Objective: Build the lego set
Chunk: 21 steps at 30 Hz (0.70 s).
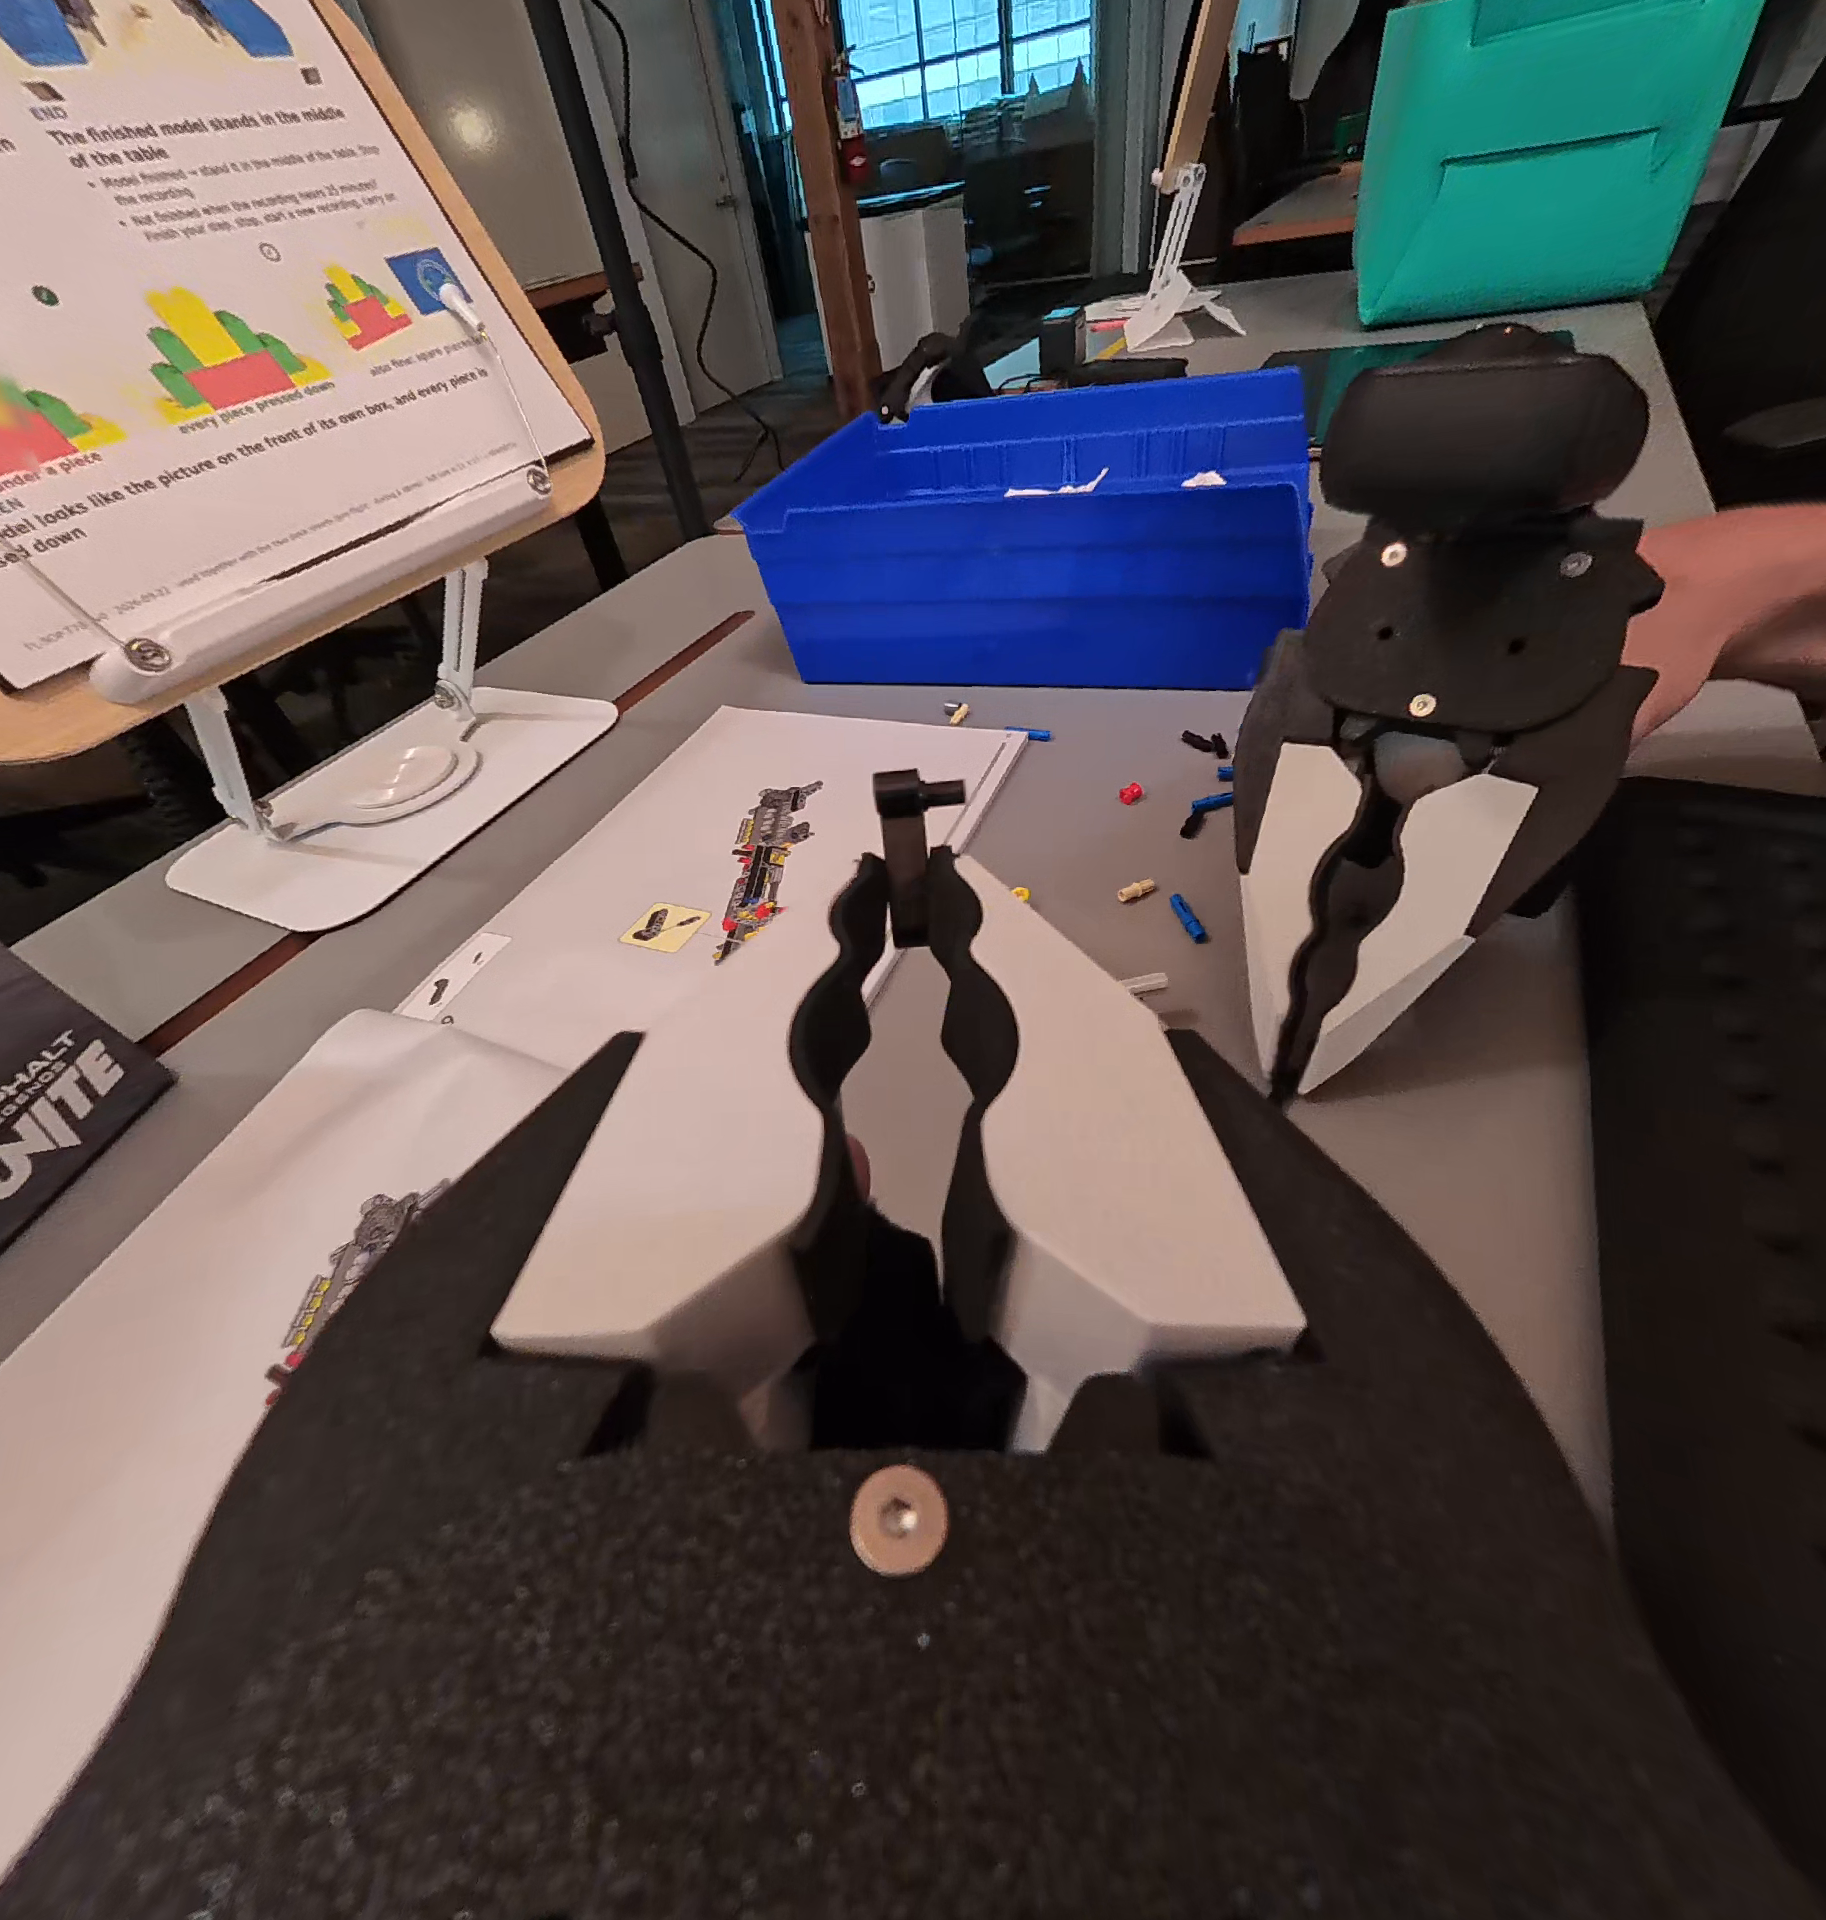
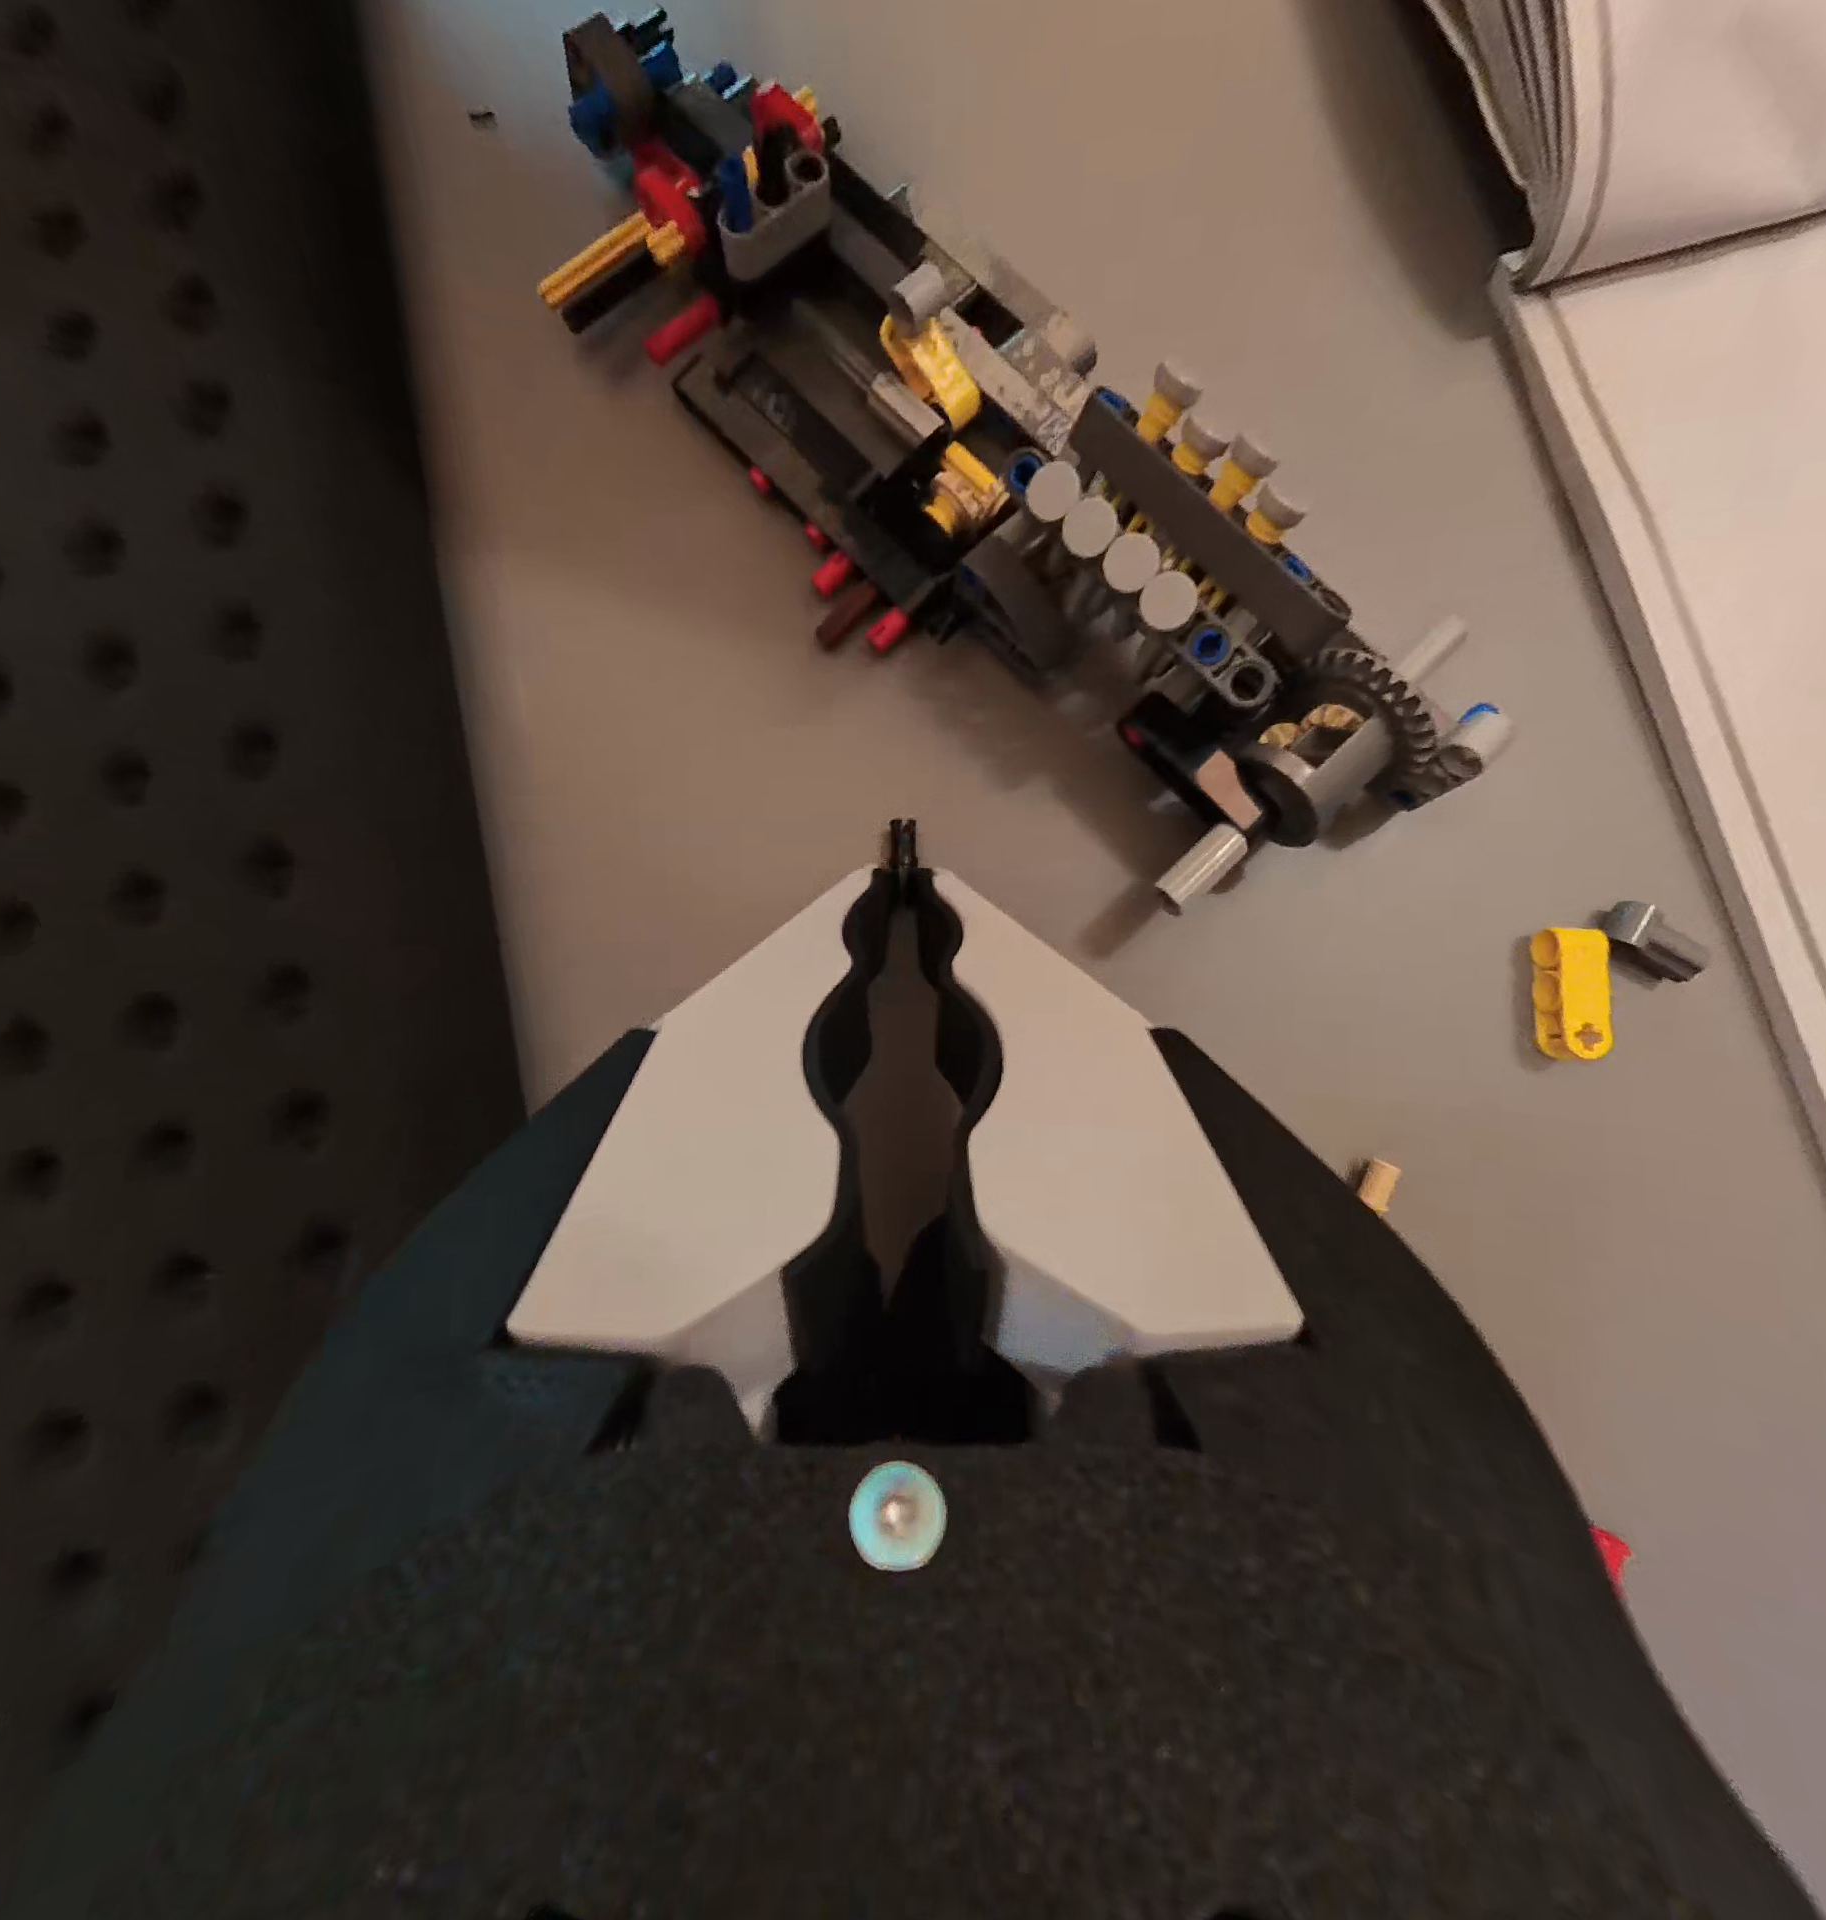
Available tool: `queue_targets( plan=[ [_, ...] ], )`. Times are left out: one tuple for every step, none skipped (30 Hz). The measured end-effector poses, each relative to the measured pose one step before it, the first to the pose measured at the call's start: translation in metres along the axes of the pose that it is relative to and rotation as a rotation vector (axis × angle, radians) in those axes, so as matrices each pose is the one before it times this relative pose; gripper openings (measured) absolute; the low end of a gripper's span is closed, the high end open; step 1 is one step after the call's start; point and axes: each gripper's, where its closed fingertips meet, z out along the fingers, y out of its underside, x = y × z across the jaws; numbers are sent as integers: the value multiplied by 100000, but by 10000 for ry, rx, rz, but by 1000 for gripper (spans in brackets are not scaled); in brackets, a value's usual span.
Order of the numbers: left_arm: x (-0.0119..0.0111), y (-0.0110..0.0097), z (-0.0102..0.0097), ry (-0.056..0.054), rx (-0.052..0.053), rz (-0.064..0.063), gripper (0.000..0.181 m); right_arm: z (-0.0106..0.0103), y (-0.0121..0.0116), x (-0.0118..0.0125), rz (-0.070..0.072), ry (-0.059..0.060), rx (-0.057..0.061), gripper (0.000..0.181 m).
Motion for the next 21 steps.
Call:
queue_targets(
  plan=[
    [-127,-6,-59,-21,3,-20,6,-235,57,2,-95,-16,-302,4],
    [-139,-29,-74,-27,9,-58,6,-547,106,54,-51,13,-347,4],
    [-117,-58,-58,-25,28,-71,6,-922,359,143,-16,29,-497,4],
    [-37,-64,-31,9,24,-56,6,-1175,758,68,89,-51,-661,4],
    [12,-30,-8,15,3,-19,6,-1268,1523,-153,320,-226,-1046,4],
    [37,24,6,-8,-26,24,6,-1189,2369,-58,473,-122,-1433,4],
    [55,22,20,-28,-42,62,6,-1029,2925,534,399,272,-1609,4],
    [118,-2,29,-12,-32,91,6,-704,2812,821,345,396,-1338,4],
    [176,-18,29,21,-24,103,6,-284,2529,199,539,-138,-1132,4],
    [166,-38,5,8,-14,101,6,36,1994,370,522,-95,-882,4],
    [131,-74,-12,-15,7,98,6,223,1366,986,310,329,-599,4],
    [148,-100,-35,3,24,89,6,488,1257,499,206,103,-628,4],
    [147,-101,-28,17,19,67,6,665,1327,117,101,-38,-727,4],
    [111,-81,-18,12,15,50,6,724,1199,244,22,105,-678,4],
    [60,-54,-37,-2,10,46,6,750,824,90,42,9,-483,4],
    [17,-32,-25,-22,0,48,6,700,460,-116,56,-144,-300,4],
    [-20,-38,-50,-35,4,40,6,543,103,79,46,-2,-106,4],
    [-11,-69,-44,-19,24,16,6,427,80,77,81,9,-109,4],
    [23,-69,-29,14,28,-15,6,345,163,-17,32,3,-170,4],
    [31,-21,-4,21,3,-23,6,236,156,-21,-39,46,-165,4],
    [17,26,13,3,-17,4,6,146,86,-87,-88,21,-136,4]
  ],
)
